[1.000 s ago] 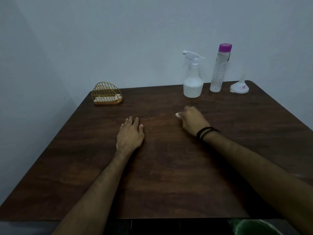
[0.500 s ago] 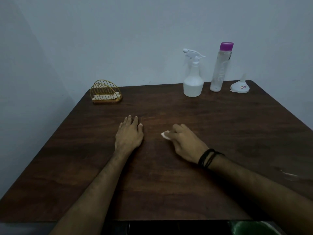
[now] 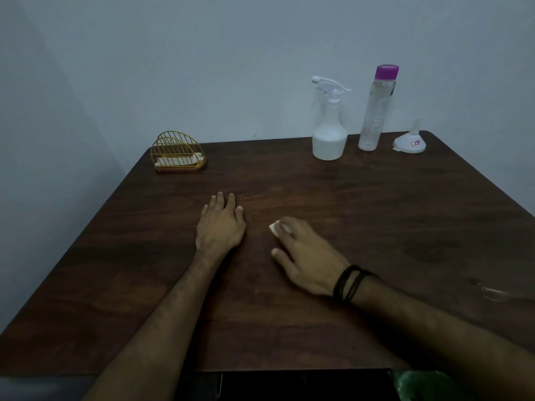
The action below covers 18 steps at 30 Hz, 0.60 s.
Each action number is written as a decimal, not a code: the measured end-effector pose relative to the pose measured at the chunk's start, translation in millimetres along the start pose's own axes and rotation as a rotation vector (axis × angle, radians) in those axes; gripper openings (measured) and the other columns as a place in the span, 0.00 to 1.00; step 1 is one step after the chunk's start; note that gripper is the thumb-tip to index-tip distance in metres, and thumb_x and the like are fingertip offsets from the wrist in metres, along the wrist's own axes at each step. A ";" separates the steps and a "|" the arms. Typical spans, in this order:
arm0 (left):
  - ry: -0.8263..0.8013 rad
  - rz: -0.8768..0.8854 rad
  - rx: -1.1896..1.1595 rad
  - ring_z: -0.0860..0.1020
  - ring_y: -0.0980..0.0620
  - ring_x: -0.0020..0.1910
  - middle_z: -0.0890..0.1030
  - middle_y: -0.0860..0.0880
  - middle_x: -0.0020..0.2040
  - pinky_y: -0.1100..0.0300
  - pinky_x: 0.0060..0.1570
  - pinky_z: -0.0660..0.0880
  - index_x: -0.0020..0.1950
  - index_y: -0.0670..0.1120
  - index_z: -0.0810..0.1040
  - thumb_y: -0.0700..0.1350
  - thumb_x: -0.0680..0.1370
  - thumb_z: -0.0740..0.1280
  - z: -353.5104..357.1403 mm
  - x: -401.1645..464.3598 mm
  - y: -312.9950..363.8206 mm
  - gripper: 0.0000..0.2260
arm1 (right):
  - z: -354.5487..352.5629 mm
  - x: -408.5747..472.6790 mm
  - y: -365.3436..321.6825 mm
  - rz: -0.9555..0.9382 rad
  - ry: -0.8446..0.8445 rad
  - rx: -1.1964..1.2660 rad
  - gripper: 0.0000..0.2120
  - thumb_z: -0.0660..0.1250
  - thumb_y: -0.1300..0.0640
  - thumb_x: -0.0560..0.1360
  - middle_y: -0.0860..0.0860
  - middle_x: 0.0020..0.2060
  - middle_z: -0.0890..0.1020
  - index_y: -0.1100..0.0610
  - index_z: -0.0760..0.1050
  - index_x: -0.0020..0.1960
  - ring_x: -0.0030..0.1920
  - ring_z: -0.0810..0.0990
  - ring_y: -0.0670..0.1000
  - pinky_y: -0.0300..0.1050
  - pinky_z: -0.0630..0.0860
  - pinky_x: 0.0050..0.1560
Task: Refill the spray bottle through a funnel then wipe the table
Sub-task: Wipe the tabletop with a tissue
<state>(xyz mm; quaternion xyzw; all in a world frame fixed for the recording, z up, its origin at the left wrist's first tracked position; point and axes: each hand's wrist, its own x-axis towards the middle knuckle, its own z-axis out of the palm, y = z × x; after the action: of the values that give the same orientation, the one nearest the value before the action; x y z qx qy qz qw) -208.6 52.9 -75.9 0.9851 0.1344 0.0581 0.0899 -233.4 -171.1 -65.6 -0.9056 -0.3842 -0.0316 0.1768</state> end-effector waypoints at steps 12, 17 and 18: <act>-0.114 -0.011 0.046 0.48 0.47 0.81 0.49 0.46 0.82 0.47 0.78 0.46 0.82 0.50 0.49 0.57 0.84 0.45 -3.8 9.4 -7.7 0.27 | 5.7 73.4 35.8 0.131 -0.172 -0.144 0.33 0.49 0.39 0.82 0.53 0.81 0.48 0.54 0.47 0.81 0.80 0.47 0.53 0.51 0.45 0.78; -0.106 -0.017 0.044 0.47 0.48 0.81 0.48 0.46 0.82 0.46 0.78 0.46 0.82 0.52 0.48 0.57 0.84 0.44 -1.5 18.0 -13.5 0.26 | 18.5 47.9 -2.3 -0.102 -0.205 -0.137 0.33 0.47 0.38 0.82 0.50 0.81 0.47 0.52 0.45 0.81 0.80 0.45 0.50 0.54 0.44 0.79; -0.093 -0.017 0.042 0.47 0.47 0.81 0.49 0.46 0.82 0.46 0.78 0.46 0.82 0.51 0.48 0.56 0.84 0.44 -0.3 17.4 -12.8 0.26 | 19.2 52.6 -1.0 -0.107 -0.217 -0.141 0.33 0.46 0.38 0.82 0.49 0.81 0.47 0.51 0.45 0.81 0.80 0.45 0.49 0.55 0.43 0.78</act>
<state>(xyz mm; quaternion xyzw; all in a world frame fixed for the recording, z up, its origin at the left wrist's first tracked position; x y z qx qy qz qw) -195.2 69.8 -76.4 0.9873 0.1395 0.0088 0.0758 -198.6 -127.8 -73.0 -0.8921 -0.4457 0.0303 0.0683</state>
